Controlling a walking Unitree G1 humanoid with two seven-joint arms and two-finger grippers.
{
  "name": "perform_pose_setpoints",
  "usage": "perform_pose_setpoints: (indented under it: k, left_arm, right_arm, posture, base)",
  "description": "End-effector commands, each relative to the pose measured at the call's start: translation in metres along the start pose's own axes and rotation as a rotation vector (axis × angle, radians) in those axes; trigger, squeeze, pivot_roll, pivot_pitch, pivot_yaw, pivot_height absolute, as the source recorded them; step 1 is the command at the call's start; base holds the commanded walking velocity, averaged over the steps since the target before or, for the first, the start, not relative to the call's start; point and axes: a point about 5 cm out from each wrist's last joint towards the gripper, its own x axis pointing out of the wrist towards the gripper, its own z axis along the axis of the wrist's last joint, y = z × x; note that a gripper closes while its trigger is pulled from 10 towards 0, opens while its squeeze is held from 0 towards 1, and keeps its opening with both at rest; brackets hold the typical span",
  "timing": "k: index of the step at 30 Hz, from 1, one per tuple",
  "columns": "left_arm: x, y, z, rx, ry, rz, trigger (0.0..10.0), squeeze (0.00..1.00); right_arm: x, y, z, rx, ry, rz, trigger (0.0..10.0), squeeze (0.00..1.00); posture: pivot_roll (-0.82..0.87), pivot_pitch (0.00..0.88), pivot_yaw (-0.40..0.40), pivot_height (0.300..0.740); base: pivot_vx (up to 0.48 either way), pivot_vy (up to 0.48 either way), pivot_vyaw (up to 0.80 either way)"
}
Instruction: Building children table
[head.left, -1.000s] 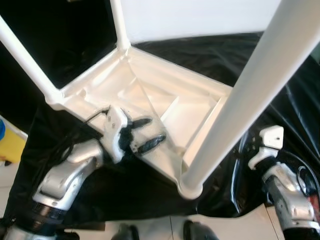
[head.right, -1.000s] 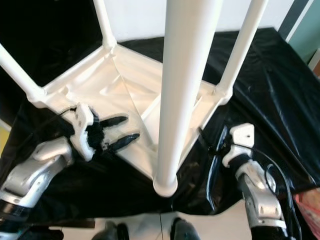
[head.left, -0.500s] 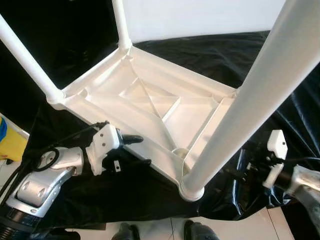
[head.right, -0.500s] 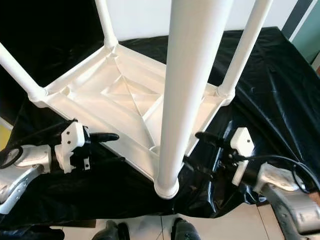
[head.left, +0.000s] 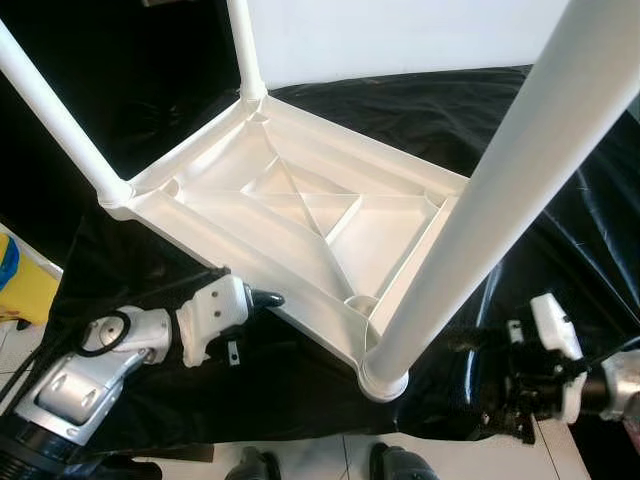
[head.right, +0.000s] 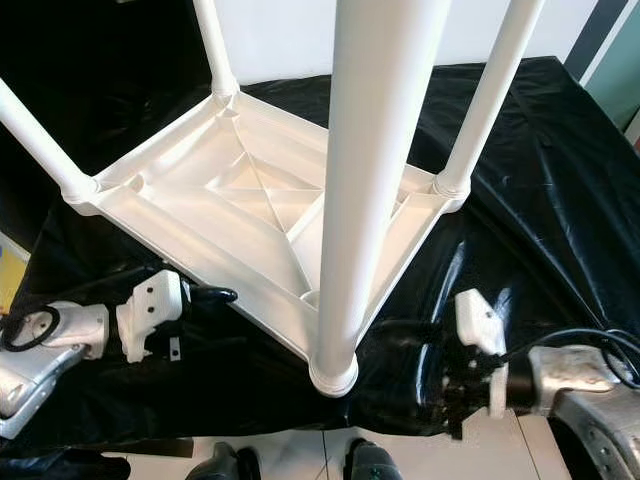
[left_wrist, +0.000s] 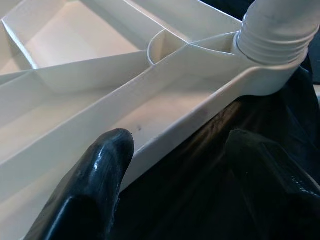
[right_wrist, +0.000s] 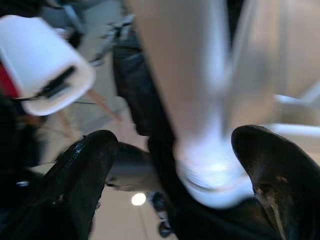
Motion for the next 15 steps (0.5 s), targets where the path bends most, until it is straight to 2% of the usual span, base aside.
perform_pose_setpoints:
  k: [1,4,7,9,15]
  left_arm:
    - [0.001,-0.008,-0.005,-0.003,0.016,-0.106,10.0,0.00]
    - [0.002,-0.009,-0.006,-0.001,0.017,-0.108,10.0,0.00]
    - [0.004,-0.008,-0.006,0.003,0.019,-0.101,10.0,0.00]
    - [0.004,-0.008,-0.006,0.004,0.015,-0.096,10.0,0.00]
    - [0.005,-0.007,-0.006,-0.002,0.008,-0.079,10.0,0.00]
  right_arm:
    - [0.011,0.002,0.003,-0.026,-0.031,0.024,10.0,0.00]
    - [0.021,-0.003,0.004,-0.049,-0.076,-0.010,10.0,0.00]
    - [0.048,-0.009,0.005,-0.051,-0.191,-0.112,10.0,0.00]
    - [0.061,-0.010,0.005,-0.033,-0.251,-0.163,10.0,0.00]
    - [0.067,-0.015,0.002,-0.014,-0.296,-0.274,10.0,0.00]
  posture:
    - [-0.10,0.175,0.082,0.740]
    - [-0.10,0.175,0.083,0.740]
    - [-0.09,0.172,0.083,0.740]
    - [-0.09,0.174,0.079,0.740]
    - [-0.09,0.172,0.080,0.740]
  base:
    - [0.000,0.000,0.00]
    - [0.000,0.000,0.00]
    - [0.000,0.000,0.00]
    - [0.000,0.000,0.00]
    - [0.000,0.000,0.00]
